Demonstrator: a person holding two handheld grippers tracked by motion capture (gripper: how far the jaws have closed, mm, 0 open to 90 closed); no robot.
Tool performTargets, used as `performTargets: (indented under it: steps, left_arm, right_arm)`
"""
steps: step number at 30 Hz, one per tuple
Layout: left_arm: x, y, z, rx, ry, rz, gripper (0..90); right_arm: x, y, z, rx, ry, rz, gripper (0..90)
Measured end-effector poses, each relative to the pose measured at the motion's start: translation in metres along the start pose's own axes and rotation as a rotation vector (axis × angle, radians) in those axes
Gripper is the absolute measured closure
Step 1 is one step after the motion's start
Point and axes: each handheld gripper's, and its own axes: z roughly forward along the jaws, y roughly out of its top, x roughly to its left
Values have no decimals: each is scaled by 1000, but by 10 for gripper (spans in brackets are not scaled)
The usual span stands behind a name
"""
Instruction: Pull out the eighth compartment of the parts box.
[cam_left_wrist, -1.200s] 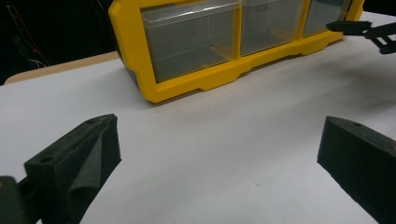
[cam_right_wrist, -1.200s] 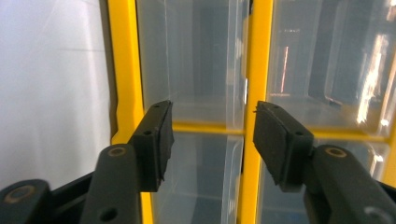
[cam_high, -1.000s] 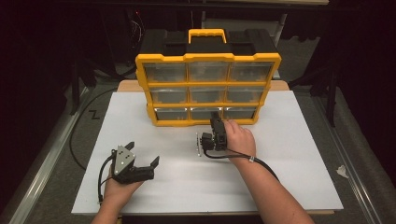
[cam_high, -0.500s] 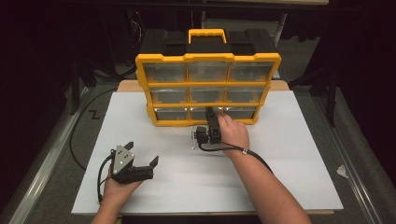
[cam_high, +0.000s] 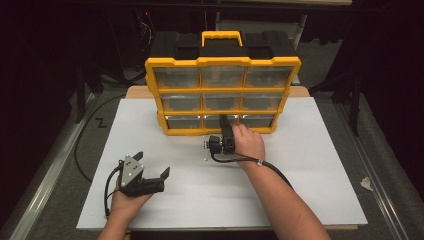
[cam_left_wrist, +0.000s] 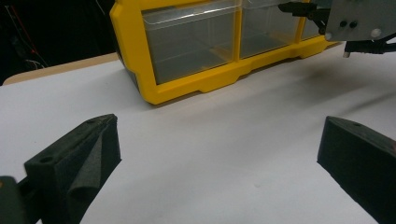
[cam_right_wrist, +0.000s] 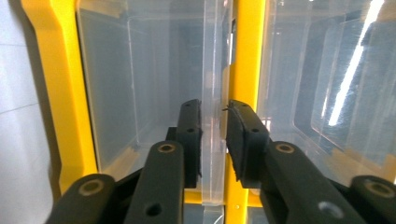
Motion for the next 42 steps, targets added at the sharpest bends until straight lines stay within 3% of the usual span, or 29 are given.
performTargets:
  steps: [13, 42]
  left_arm:
    - [1, 0, -1, -5, 0, -1, 3]
    - [0, 0, -1, -10, -5, -1, 3]
  right_arm:
    - [-2, -1, -8, -27, 4, 9, 791]
    - [1, -9, -62, -81, 13, -7, 790]
